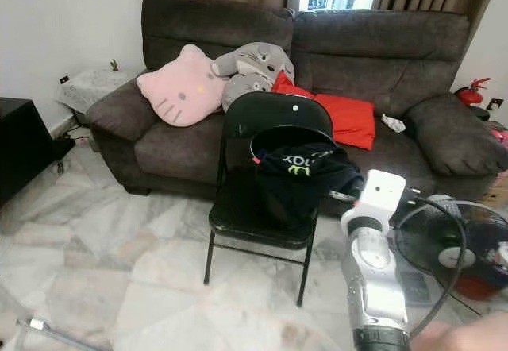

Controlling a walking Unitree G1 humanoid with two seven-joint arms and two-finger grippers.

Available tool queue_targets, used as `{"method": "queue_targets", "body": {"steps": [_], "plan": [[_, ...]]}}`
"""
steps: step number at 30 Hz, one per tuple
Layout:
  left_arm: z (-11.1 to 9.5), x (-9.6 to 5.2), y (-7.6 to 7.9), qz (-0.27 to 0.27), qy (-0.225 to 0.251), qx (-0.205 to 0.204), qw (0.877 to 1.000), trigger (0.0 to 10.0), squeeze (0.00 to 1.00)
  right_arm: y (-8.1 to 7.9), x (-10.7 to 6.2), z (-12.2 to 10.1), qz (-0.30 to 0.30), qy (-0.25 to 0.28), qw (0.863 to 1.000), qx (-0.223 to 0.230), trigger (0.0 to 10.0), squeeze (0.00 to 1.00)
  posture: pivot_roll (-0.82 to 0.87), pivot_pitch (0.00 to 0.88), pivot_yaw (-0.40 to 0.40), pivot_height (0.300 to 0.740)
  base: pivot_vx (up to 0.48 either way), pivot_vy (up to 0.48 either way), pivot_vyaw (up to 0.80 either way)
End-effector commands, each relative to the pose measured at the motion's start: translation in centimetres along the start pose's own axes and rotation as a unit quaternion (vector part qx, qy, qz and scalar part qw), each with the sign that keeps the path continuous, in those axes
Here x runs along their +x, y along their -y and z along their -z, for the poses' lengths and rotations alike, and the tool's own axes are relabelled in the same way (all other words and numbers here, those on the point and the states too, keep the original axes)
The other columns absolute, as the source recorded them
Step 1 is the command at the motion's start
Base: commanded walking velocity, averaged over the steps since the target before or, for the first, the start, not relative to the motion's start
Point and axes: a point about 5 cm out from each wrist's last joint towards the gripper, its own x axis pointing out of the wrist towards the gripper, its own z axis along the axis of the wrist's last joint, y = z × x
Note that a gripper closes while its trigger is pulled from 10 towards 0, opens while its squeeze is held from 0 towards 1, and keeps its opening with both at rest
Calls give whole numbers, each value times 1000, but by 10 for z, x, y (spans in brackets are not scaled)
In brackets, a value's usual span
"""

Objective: Hang hanger

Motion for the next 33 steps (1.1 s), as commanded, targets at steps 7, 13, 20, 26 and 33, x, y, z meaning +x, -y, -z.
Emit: {"method": "queue_targets", "body": {"steps": [7, 13, 20, 26, 33], "plan": [[4, -1, 0, 3, -5, -7, 1000, 10000, 0, -9, 0, -7, -23, 19, 1000, -8, 10000, 0, -28, 0, -45, 740, -289, 0, 0], [4, -1, 0, 3, -5, -8, 1000, 10000, 0, -25, -3, -6, -96, 24, 994, -54, 10000, 0, -30, 0, -45, 740, 0, 0, 0], [4, -1, 0, 2, -5, -10, 1000, 10000, 0, -32, -5, -2, -137, 25, 987, -86, 10000, 0, -28, 0, -46, 740, 0, 0, 479], [4, -1, 0, 2, -5, -11, 1000, 10000, 0, -36, -8, 15, -209, 13, 951, -226, 10000, 0, -26, 0, -47, 740, 0, 0, 800], [4, -1, 0, 2, -5, -11, 1000, 10000, 0, -20, -3, 39, -221, -21, 920, -322, 10000, 0, -20, 0, -48, 740, 0, 0, 800]]}}
